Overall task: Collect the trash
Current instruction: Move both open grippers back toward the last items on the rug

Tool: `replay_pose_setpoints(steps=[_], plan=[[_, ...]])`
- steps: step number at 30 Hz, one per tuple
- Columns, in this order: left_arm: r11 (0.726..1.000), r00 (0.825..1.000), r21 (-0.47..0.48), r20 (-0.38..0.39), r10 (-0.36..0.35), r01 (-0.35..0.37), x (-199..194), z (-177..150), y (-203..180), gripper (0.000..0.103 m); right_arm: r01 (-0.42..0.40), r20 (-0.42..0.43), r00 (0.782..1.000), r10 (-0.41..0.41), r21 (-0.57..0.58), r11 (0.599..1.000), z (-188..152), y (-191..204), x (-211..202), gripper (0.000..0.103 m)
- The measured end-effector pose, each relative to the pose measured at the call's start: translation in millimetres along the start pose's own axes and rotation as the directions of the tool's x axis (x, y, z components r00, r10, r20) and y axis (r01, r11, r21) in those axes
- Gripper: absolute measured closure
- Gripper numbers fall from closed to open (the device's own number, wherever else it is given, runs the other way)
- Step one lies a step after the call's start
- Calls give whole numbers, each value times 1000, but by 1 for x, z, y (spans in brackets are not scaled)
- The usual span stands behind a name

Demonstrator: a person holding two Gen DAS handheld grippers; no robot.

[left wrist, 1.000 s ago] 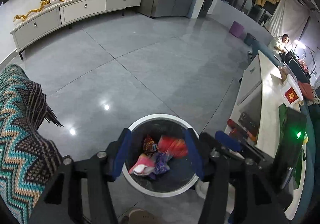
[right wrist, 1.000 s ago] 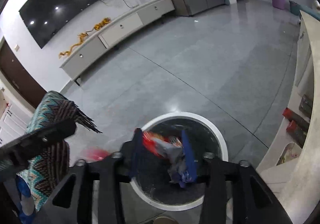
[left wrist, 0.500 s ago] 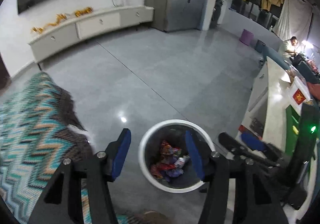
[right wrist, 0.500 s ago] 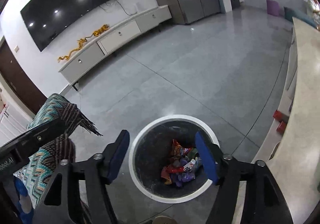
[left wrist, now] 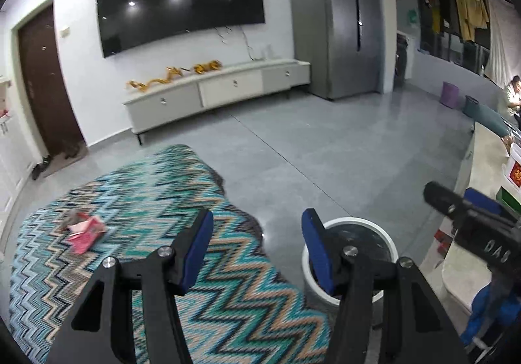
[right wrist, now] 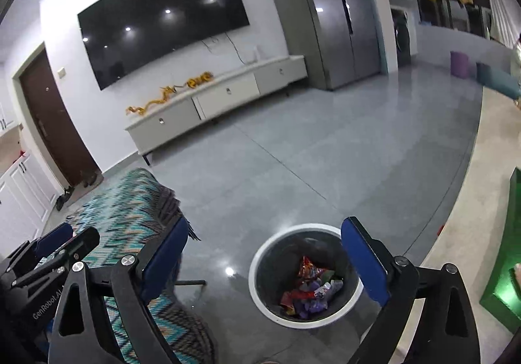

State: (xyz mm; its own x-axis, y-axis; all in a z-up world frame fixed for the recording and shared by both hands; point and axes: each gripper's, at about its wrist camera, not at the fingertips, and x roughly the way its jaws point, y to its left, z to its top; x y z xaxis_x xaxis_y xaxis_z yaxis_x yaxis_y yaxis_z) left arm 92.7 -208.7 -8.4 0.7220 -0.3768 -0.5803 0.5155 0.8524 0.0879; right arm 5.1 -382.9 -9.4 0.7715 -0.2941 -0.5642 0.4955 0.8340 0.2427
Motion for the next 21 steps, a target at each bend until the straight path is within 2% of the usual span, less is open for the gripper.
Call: replay_pose_setpoints(steps=[8,9,11,14,17,21], plan=[[998,998,-44,40,52,-50,-44,-9,39,47,-1,63,998,4,-56,998,6,30,-44,5],[997,997,-50,44,56,-54,-50,-10,43,46,1,68,998,4,-63,998,6,34,-48,5],[996,996,-65,60,71,-67,-61,-13,52,34,5,77,997,1,-78,997,4,41,-56,5],[992,991,-92,93,97,-89,-79,-19,63,25,6,84,997,1,-90,996,1,50,-66,5],[989,987,-111,116,112,-99,-94,-22,75,19,11,89,996,-2,-100,995,-2,55,-75,5],[985,982,-137,141,129,-109,-111,-26,88,16,17,111,994,-4,-117,993,-5,65,-89,4]])
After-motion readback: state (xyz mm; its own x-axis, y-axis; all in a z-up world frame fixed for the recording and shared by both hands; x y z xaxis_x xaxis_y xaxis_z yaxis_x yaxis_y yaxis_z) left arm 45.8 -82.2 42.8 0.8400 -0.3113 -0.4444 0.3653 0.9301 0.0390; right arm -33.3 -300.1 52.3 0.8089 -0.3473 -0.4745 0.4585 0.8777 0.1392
